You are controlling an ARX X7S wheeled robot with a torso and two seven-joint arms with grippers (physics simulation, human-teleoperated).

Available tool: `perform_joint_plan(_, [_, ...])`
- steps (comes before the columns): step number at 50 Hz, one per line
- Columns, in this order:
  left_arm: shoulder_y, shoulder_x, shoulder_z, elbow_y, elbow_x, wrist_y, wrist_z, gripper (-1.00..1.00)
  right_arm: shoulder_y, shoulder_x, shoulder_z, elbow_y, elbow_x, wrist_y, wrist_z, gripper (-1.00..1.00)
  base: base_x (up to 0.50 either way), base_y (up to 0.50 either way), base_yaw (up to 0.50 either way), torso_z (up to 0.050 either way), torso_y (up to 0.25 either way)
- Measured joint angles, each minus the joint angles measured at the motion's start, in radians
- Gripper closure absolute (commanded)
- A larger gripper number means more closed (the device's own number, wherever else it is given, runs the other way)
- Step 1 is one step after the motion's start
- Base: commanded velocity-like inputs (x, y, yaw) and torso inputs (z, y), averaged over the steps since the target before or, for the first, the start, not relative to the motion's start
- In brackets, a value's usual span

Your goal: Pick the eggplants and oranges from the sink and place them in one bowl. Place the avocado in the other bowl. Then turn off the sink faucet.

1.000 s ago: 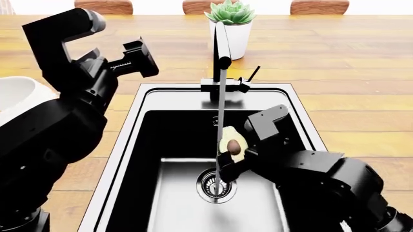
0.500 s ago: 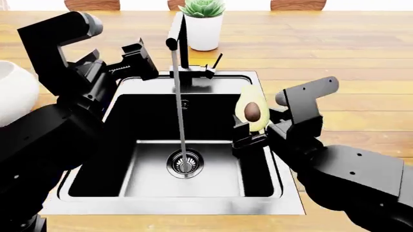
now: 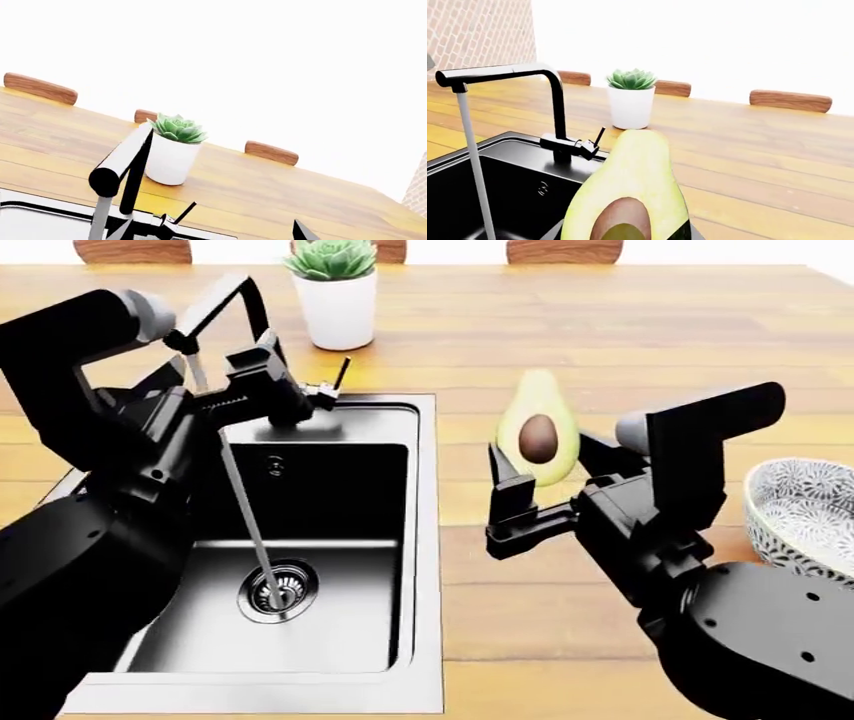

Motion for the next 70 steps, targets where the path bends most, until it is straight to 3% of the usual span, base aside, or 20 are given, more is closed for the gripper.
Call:
perform_joint_plan(34, [0.026,-0.028,-0.029,0.131,-0.09,0.0,-0.053,-1.0,0.072,0.044,0.045,-0.153,0.135,0.026,0.144,1.0,0.09,-0.5,0.0,0.0,0.0])
perform_joint_plan(52, [0.022,-0.03,-0.025,0.138,-0.098,0.0,-0.061,-1.0,0.102,0.064,0.049,-0.197,0.192,0.043,0.199,1.0,-0.16,-0.49,0.0,0.0,0.0])
perform_joint_plan(70, [0.011,-0.032,-0.026,0.11,-0.078,0.005,-0.08,-1.0,0.149,0.033,-0.005,-0.052,0.201,0.093,0.147,1.0,0.01,0.0,0.0,0.0,0.0])
